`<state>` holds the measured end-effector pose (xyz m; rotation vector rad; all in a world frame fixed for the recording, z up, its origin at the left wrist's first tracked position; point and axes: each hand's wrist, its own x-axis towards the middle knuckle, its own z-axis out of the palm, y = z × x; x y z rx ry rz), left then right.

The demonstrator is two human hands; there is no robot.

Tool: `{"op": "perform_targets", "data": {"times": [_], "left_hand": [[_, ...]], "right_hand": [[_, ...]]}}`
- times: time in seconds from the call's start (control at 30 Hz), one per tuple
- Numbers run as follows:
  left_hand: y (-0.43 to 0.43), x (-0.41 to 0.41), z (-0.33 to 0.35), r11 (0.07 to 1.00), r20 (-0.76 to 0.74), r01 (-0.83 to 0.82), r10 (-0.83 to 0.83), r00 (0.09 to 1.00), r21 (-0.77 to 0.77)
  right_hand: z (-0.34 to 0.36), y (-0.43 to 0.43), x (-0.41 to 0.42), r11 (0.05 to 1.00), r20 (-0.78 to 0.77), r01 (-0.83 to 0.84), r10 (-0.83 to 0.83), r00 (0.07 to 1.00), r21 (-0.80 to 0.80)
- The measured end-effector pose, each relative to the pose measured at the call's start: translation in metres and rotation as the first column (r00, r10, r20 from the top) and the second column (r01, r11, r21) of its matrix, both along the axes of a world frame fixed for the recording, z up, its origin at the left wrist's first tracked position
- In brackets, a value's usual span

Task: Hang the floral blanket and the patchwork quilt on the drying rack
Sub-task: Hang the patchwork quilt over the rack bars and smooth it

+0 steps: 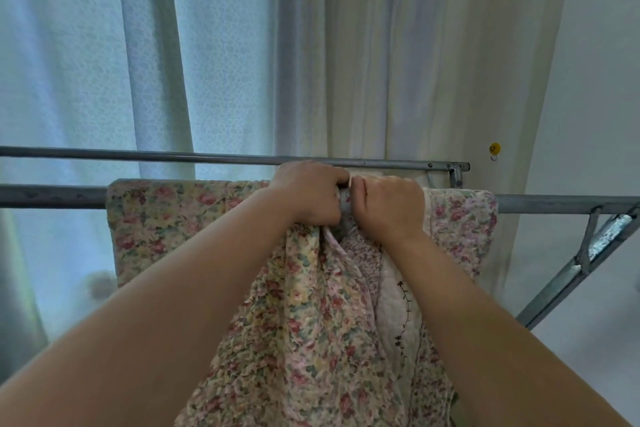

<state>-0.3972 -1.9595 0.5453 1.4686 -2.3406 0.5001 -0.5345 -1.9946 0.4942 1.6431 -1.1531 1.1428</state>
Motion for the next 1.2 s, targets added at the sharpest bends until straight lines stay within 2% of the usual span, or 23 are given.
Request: {"op": "perform_targets", "data": {"times": [0.17,0.5,0.7,0.93,1.1,1.2], "left_hand": [[-0.001,0.009,-0.001,0.997,0.058,0.064,-0.061,0.996,-0.051],[0.008,0.067,0.007,0.999,0.016,0.024,-0.025,1.0,0.033],[0.014,0.097,0.008,0.996,-0.018,-0.014,0.016,1.0,0.085],[0.013,0.088,-0.004,0.998,-0.01,-0.049,0.048,0.999,-0.032],[0.011,0.088,-0.008,0.995,-0.027,-0.058,0.056,0.998,-0.077],[0.01,0.085,-0.011,0.995,-0.075,-0.052,0.045,0.996,-0.09]], "right_hand": [[0.001,0.0,-0.003,0.998,-0.04,-0.028,0.026,0.999,-0.049],[0.001,0.0,-0.003,0.999,0.009,-0.047,0.047,0.999,-0.017],[0.001,0.001,0.0,0.998,-0.007,-0.046,0.046,0.999,-0.049],[0.001,0.004,-0.002,0.999,0.0,-0.035,0.035,0.999,-0.003],[0.006,0.01,0.008,0.994,0.074,-0.029,0.021,0.997,0.103],[0.016,0.018,0.049,0.99,0.016,-0.03,0.028,0.999,0.139]]}}
